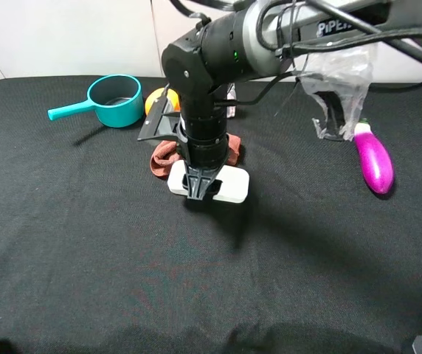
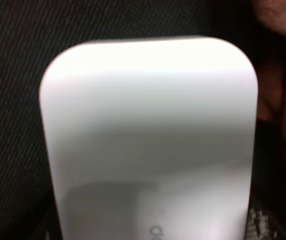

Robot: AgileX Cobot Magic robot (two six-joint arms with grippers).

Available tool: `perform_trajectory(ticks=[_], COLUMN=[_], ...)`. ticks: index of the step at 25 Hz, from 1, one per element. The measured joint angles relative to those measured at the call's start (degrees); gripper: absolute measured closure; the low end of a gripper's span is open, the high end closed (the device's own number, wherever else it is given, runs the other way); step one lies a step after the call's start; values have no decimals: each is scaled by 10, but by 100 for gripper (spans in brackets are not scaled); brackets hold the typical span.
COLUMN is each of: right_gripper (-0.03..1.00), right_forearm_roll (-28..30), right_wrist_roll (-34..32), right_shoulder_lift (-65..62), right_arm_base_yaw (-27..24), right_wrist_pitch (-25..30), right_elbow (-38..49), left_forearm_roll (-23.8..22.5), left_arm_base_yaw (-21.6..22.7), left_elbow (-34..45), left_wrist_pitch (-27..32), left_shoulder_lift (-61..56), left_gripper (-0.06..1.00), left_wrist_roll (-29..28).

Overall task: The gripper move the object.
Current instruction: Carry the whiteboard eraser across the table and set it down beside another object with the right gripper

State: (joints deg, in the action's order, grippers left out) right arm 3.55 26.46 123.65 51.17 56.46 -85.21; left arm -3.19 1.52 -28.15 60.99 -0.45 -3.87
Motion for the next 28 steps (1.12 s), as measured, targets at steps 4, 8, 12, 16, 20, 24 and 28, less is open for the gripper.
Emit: perform_trajectory(ticks=[4, 8, 12, 16, 20, 24, 28], right_gripper=[50, 50, 50, 50, 50, 50, 50], right_forearm_roll=[16, 28, 32, 32, 33, 38, 40], right_wrist_roll=[3, 3, 3, 3, 3, 3, 2], right_shoulder_lift=[3, 3, 16, 24, 24, 24, 32], right_arm_base_yaw=[16, 28, 28, 28, 28, 28, 28], right_wrist_pitch=[0, -7, -12, -13, -15, -21, -25], right_elbow=[0, 0, 0, 0, 0, 0, 0], left_forearm_roll=[0, 0, 0, 0, 0, 0, 0], left_arm_base_yaw=[0, 0, 0, 0, 0, 0, 0], left_elbow=[0, 0, 0, 0, 0, 0, 0], left_wrist_pitch=[0, 0, 0, 0, 0, 0, 0], left_shoulder_lift=[0, 0, 0, 0, 0, 0, 0], left_gripper=[11, 11, 11, 11, 11, 11, 11], left_wrist_roll=[0, 0, 0, 0, 0, 0, 0])
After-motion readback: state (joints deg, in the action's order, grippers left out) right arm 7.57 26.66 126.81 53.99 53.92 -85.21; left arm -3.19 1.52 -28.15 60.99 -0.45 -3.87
